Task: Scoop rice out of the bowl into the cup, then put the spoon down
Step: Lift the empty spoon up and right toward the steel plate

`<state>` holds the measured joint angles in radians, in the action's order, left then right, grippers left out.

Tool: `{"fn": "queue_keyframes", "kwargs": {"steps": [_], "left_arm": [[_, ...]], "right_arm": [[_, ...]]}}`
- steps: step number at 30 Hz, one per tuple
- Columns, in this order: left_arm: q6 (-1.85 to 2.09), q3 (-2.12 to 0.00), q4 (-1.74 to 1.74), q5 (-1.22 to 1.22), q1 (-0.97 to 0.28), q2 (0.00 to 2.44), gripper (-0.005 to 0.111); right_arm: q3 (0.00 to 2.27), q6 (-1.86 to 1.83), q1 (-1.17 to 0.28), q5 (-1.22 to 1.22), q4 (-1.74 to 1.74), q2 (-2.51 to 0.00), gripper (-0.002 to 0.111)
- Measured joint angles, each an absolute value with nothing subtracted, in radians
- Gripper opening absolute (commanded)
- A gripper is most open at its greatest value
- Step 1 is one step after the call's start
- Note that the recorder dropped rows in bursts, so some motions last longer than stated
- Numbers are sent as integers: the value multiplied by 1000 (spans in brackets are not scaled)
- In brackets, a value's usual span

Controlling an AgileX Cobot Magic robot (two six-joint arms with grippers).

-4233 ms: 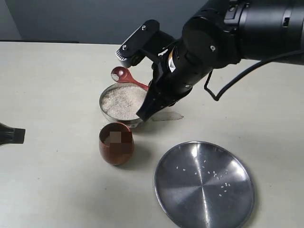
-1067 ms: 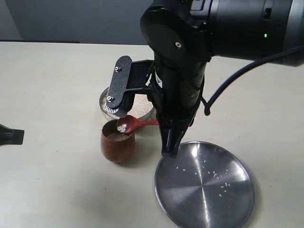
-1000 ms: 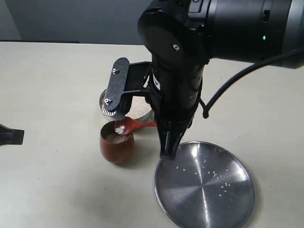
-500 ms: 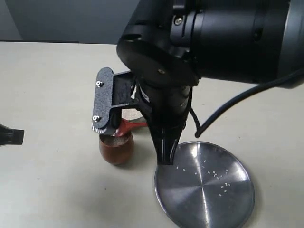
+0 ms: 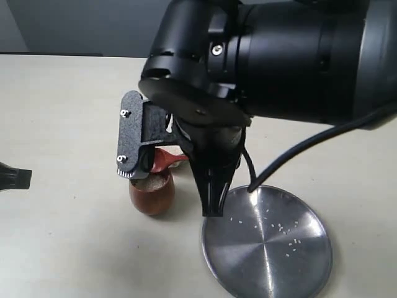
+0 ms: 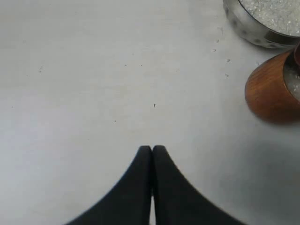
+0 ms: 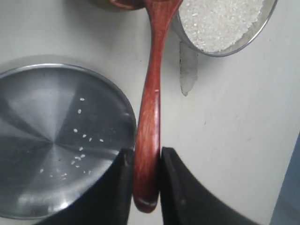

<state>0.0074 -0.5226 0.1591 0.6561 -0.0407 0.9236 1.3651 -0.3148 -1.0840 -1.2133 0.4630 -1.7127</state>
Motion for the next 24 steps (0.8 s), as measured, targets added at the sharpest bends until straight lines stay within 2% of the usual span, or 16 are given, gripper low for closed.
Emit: {"fn": "queue_keyframes", "kwargs": {"steps": [10, 15, 20, 24], "left_arm": [[7, -523, 159, 656, -41, 924, 0], [7, -523, 159, 656, -41, 924, 0], [7, -523, 159, 656, -41, 924, 0], [7, -523, 159, 656, -41, 924, 0]], "right_arm": [[1365, -160, -923, -1127, 165, -1548, -1], [1340, -27, -858, -1116, 123, -1498, -1], [1178, 79, -844, -1010, 99, -1451, -1], [990, 196, -844, -838, 92, -1394, -1]]}}
